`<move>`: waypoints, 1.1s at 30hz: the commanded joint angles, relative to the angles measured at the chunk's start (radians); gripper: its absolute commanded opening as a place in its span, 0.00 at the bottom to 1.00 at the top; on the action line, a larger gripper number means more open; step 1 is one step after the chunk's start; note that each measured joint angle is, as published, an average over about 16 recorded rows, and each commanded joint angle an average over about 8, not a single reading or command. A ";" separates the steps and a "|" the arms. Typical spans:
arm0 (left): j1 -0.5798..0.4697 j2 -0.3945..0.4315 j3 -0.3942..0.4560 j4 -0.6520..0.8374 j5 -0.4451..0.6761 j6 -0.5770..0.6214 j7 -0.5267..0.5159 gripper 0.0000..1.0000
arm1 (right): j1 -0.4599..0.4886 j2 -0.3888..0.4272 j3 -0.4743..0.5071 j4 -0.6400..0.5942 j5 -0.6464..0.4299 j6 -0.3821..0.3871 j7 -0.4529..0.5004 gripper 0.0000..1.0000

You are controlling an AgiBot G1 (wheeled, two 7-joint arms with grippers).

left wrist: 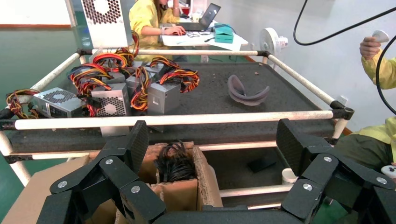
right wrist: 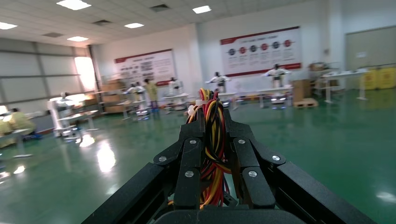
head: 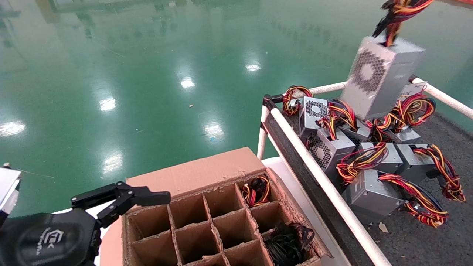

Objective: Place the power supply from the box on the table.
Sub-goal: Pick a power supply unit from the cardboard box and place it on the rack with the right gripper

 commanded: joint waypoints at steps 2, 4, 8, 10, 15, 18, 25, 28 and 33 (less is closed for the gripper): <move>0.000 0.000 0.000 0.000 0.000 0.000 0.000 1.00 | 0.026 -0.005 -0.005 -0.044 -0.012 0.025 -0.011 0.00; 0.000 0.000 0.000 0.000 0.000 0.000 0.000 1.00 | 0.040 -0.012 -0.010 -0.071 -0.020 0.060 -0.023 0.00; 0.000 0.000 0.000 0.000 0.000 0.000 0.000 1.00 | 0.069 -0.029 -0.015 -0.121 -0.031 0.149 -0.047 0.00; 0.000 0.000 0.000 0.000 0.000 0.000 0.000 1.00 | 0.082 -0.037 -0.016 -0.142 -0.032 0.198 -0.056 0.00; 0.000 0.000 0.000 0.000 0.000 0.000 0.000 1.00 | 0.099 -0.057 -0.012 -0.186 -0.027 0.325 -0.080 0.00; 0.000 0.000 0.000 0.000 0.000 0.000 0.000 1.00 | 0.095 -0.071 -0.009 -0.207 -0.020 0.409 -0.098 0.00; 0.000 0.000 0.000 0.000 0.000 0.000 0.000 1.00 | 0.072 -0.094 0.020 -0.234 0.024 0.601 -0.137 0.00; 0.000 0.000 0.000 0.000 0.000 0.000 0.000 1.00 | 0.063 -0.096 0.037 -0.232 0.050 0.664 -0.152 0.00; 0.000 0.000 0.000 0.000 0.000 0.000 0.000 1.00 | 0.038 -0.093 0.054 -0.214 0.076 0.728 -0.173 0.00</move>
